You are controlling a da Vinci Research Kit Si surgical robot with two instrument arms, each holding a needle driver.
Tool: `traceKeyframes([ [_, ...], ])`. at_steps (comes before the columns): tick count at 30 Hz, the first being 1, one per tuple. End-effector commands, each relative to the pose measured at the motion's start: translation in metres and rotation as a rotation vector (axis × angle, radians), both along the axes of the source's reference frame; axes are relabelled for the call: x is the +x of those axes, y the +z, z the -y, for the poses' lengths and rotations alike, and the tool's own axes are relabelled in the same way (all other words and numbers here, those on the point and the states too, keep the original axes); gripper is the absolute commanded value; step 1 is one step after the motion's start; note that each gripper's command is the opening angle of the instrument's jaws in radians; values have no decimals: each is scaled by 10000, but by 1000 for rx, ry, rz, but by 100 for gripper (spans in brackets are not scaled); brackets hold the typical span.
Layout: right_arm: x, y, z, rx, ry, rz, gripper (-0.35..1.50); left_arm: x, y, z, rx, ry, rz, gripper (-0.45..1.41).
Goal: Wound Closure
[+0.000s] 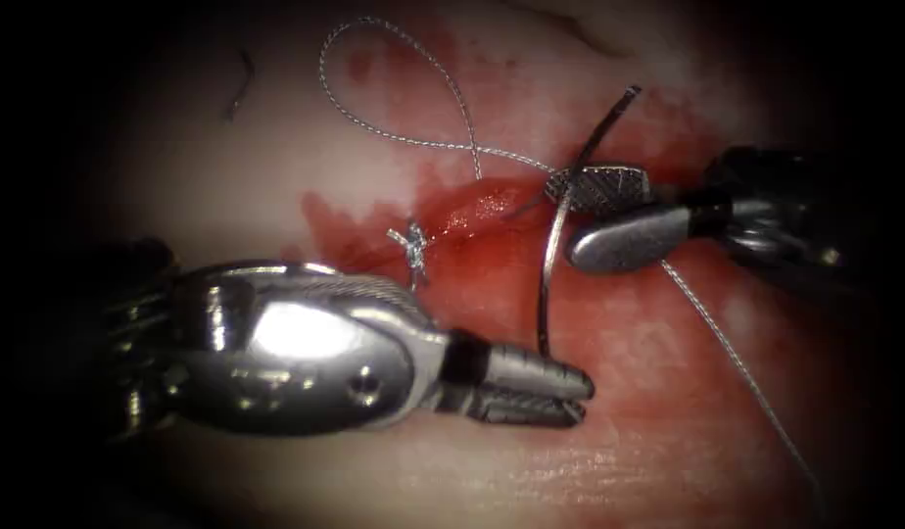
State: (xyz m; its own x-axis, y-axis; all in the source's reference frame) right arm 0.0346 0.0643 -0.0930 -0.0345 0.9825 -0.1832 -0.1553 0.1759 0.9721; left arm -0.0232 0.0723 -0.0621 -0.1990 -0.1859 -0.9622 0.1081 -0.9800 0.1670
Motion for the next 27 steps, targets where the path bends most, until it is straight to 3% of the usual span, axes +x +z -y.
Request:
traceKeyframes([
  [1, 10, 3, -2, 20, 6, -6, 111, -6, 4, -5, -2, -1, 1, -35],
  [9, 15, 4, -4, 38, 14, -3, 94, -9, 5, -3, -17, 2, 1, -35],
  [10, 16, 4, -4, 49, 17, -4, 72, -9, 5, -3, -17, 2, 1, -35],
  [11, 15, 4, -4, 58, 3, -2, -35, -9, 5, -3, -18, -2, -3, -35],
  [24, 8, 9, -17, -13, 21, 65, -35, -16, 1, 2, -25, -7, -5, -35],
  [25, 9, 9, -17, -13, 21, 65, -35, -17, 1, 2, 14, -22, -11, -1],
  [27, 9, 9, -16, -19, 19, 65, -35, -19, 1, 1, 109, -58, -24, 27],
])
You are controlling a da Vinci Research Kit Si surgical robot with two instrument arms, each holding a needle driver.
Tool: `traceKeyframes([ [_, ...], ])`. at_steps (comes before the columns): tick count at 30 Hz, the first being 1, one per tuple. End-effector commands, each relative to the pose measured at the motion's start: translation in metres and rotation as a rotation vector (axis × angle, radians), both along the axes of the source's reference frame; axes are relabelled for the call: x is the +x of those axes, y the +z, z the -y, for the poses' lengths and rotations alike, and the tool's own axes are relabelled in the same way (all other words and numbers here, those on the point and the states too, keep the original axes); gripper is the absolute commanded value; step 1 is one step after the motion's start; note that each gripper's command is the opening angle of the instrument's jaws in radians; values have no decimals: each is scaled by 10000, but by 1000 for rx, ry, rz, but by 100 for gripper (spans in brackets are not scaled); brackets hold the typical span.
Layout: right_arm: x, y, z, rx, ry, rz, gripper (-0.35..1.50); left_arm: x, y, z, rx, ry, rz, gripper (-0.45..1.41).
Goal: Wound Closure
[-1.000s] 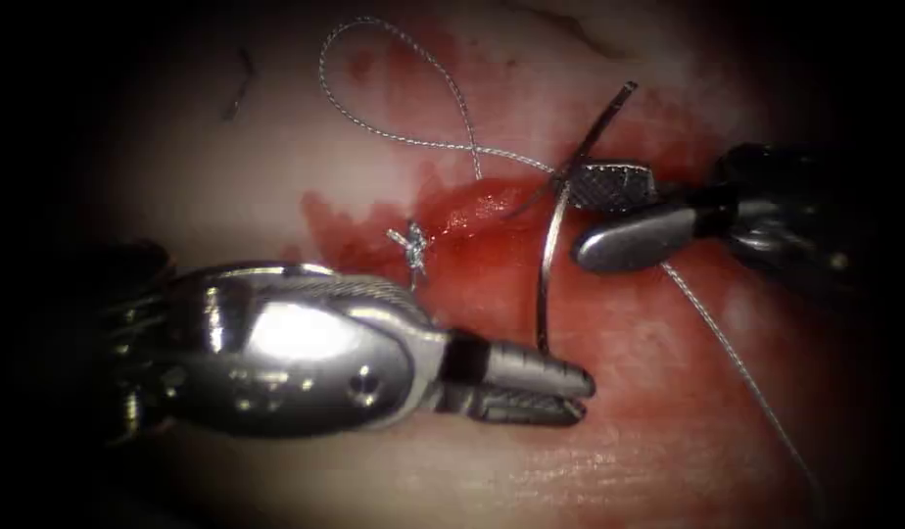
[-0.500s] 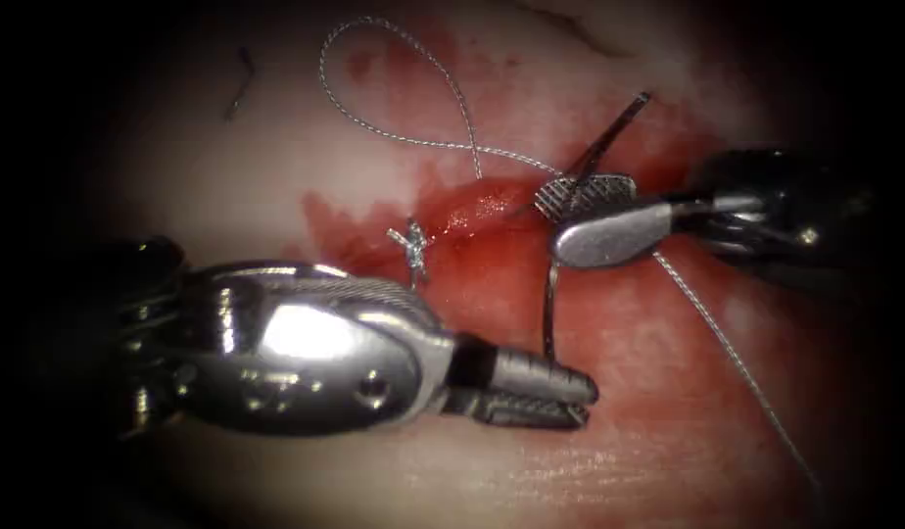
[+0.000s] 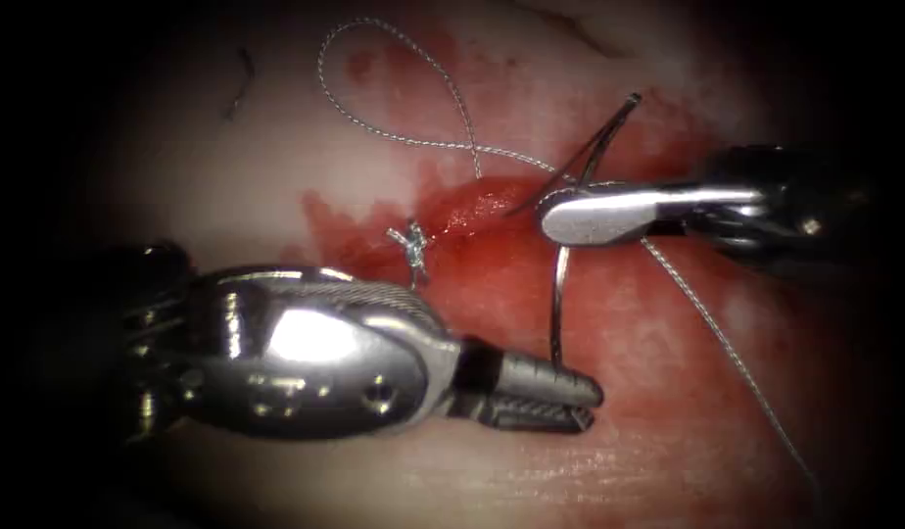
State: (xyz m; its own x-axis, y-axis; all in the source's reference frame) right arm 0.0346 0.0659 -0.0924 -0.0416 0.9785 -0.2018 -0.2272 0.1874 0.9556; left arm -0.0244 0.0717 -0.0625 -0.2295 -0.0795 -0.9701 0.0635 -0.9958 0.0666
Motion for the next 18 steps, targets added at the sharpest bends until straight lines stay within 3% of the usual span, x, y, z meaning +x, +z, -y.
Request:
traceKeyframes([
  [1, 9, 3, 0, -3, -2, -5, -35, -6, 4, -6, 9, -10, 1, 27],
  [3, 10, 3, 0, -25, -11, -6, -35, -5, 3, -12, 294, -108, -5, 45],
  [4, 10, 3, 0, -25, -11, -6, -35, -5, 3, -12, 294, -108, -5, 45],
  [5, 9, 3, 0, -76, -28, -2, -35, -1, 2, -16, 446, -147, 1, 63],
  [7, 9, 5, -3, -176, -63, -8, -35, 6, 1, -17, 577, -182, 2, 71],
  [9, 7, 8, -8, -240, -76, -9, -35, 19, 0, -13, 642, -181, 8, 72],
  [14, 4, 10, -14, -317, -84, -17, -35, 38, 1, -13, 653, -165, 12, 70],
  [18, 3, 9, -18, -390, -100, -29, -35, 56, 6, -22, 767, -141, 31, 56],
])
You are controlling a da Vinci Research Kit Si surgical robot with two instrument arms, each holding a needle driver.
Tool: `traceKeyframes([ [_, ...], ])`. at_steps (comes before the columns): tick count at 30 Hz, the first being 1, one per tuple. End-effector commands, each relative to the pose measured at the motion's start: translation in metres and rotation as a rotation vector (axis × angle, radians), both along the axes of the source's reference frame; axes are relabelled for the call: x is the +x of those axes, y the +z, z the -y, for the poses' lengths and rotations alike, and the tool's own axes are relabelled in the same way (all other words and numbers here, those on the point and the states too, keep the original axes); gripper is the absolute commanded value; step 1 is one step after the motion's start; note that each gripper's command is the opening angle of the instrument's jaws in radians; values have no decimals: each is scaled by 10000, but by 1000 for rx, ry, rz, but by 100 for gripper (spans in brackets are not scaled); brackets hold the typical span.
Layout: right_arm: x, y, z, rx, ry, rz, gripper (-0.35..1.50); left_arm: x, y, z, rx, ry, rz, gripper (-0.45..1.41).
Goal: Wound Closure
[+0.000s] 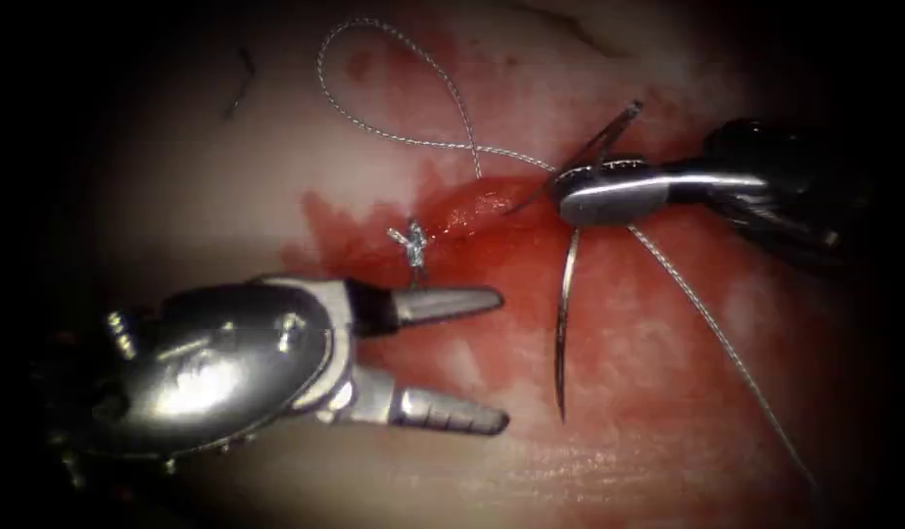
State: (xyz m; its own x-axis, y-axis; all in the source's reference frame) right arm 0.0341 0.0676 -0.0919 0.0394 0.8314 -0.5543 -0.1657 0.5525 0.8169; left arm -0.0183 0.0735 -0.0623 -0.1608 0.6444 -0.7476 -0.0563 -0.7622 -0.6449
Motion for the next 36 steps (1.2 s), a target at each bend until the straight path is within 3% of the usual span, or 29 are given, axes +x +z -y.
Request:
traceKeyframes([
  [1, 8, 5, -1, -5, 0, -3, -35, -6, 4, -4, -1, -2, 0, 56],
  [4, 9, 5, -1, -73, -25, -12, -35, 0, 10, -12, 5, -12, -11, 32],
  [5, 9, 5, -1, -134, -51, -26, -35, 2, 14, -15, 51, -39, -60, 9],
  [7, 9, 5, -1, -203, -76, -39, -35, 2, 18, -16, 102, -57, -146, 0],
  [8, 11, 5, -2, -247, -86, -77, -35, 1, 22, -16, 131, -56, -237, -6],
  [15, 17, 6, -4, -338, -98, -94, -35, -10, 25, -24, 239, -138, -448, -35],
  [16, 17, 6, -5, -379, -103, -94, -35, -15, 31, -30, 246, -184, -533, -35],
  [22, 16, 6, -6, -409, -107, -95, -35, -11, 44, -40, 267, -250, -607, -35],
  [28, 16, 5, -6, -421, -105, -100, -35, -8, 63, -34, 270, -242, -703, -35],
  [36, 16, 4, -7, -421, -100, -104, -35, -21, 80, -32, 276, -193, -710, -35],
])
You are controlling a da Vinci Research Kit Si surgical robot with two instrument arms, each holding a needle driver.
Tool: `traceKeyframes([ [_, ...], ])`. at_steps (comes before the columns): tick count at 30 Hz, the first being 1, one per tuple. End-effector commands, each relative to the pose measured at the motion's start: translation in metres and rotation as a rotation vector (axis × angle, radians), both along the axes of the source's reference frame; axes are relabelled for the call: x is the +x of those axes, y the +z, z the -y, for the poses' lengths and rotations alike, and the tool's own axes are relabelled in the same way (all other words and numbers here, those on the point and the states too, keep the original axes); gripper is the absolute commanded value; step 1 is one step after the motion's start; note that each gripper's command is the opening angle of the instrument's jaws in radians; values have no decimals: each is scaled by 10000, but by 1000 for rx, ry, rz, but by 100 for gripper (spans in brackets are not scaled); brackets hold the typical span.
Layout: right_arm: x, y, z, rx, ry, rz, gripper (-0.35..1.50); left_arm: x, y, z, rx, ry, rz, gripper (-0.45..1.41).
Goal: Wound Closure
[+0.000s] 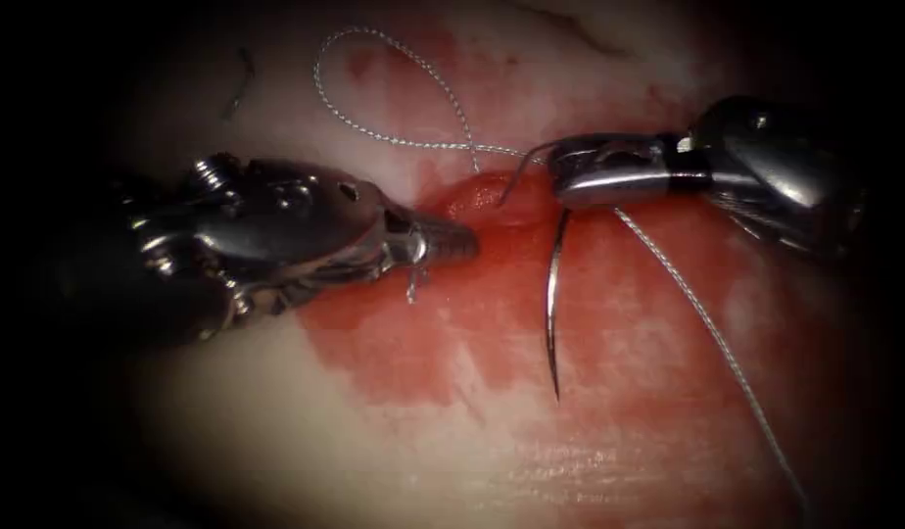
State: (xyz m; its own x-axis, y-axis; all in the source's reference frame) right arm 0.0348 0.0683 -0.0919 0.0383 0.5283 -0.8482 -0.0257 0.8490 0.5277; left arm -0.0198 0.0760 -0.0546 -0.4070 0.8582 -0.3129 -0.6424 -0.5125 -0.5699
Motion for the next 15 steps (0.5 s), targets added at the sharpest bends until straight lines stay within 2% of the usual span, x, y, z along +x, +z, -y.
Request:
traceKeyframes([
  [1, 8, 3, 0, -1, 2, -2, -35, -6, 4, -8, -4, -1, 2, -35],
  [7, 9, 3, 0, -1, 4, 0, -35, -6, 15, -15, -7, -2, -4, -35],
  [15, 11, 4, 3, -9, 4, 1, -35, -7, 40, -20, -54, 41, -76, -35],
])
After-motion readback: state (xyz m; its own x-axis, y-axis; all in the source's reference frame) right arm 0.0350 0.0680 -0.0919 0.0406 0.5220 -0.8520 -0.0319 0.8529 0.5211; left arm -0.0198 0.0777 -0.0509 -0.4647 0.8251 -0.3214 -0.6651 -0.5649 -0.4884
